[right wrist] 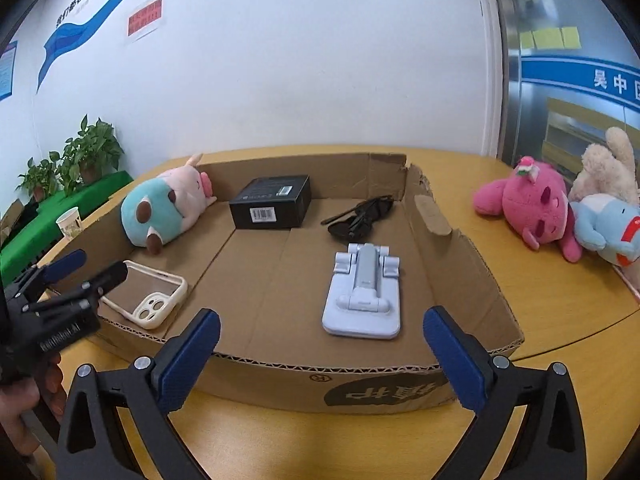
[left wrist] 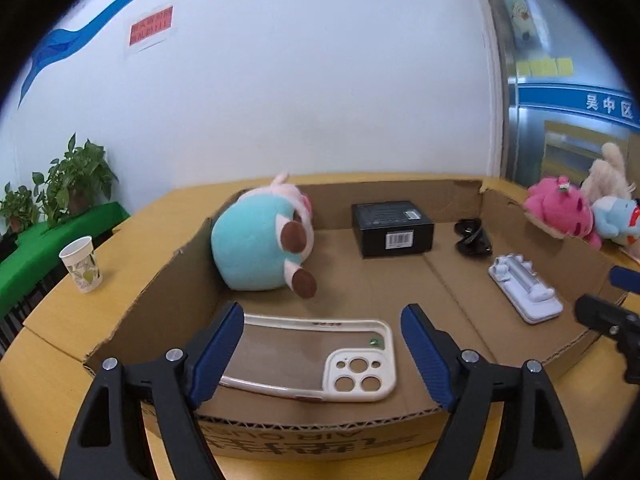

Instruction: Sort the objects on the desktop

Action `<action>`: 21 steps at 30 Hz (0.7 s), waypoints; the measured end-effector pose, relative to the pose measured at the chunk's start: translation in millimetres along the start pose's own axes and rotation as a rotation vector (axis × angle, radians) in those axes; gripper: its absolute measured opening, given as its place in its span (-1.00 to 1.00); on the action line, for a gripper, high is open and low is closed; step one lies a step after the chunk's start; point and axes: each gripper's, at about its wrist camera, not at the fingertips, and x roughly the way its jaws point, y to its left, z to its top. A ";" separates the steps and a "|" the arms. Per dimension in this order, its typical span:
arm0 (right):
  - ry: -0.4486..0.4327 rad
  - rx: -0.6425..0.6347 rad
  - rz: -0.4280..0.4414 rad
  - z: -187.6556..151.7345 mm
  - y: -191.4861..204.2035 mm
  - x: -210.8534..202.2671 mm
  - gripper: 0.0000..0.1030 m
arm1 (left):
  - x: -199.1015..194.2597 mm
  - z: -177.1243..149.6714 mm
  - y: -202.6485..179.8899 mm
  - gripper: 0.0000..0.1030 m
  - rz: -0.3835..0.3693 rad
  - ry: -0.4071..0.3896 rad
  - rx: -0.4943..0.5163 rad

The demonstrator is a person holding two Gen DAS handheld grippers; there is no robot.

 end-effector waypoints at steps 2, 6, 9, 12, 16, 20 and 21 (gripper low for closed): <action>-0.044 -0.006 -0.006 -3.7 1.0 0.1 1.00 | 1.8 0.0 0.1 0.62 0.005 0.007 -0.004; -0.122 -0.009 -0.020 -12.1 3.2 -4.1 1.00 | 1.6 -0.5 -0.2 0.67 0.011 0.012 -0.006; -0.124 -0.010 -0.015 -12.7 2.6 -6.2 1.00 | 1.5 -0.5 -0.4 0.68 0.014 0.014 -0.007; -0.124 -0.009 -0.014 -12.5 2.8 -6.4 1.00 | 4.4 -0.3 0.0 0.69 0.018 0.016 -0.009; -0.124 -0.009 -0.014 -12.4 2.6 -6.2 1.00 | 4.1 -0.7 0.7 0.69 0.019 0.015 -0.011; -0.124 -0.009 -0.014 -13.0 2.9 -5.7 1.00 | 4.7 -0.4 0.9 0.69 0.030 0.018 -0.014; -0.123 -0.010 -0.015 -12.5 2.8 -5.9 1.00 | 4.9 -0.4 0.9 0.69 0.033 0.019 -0.015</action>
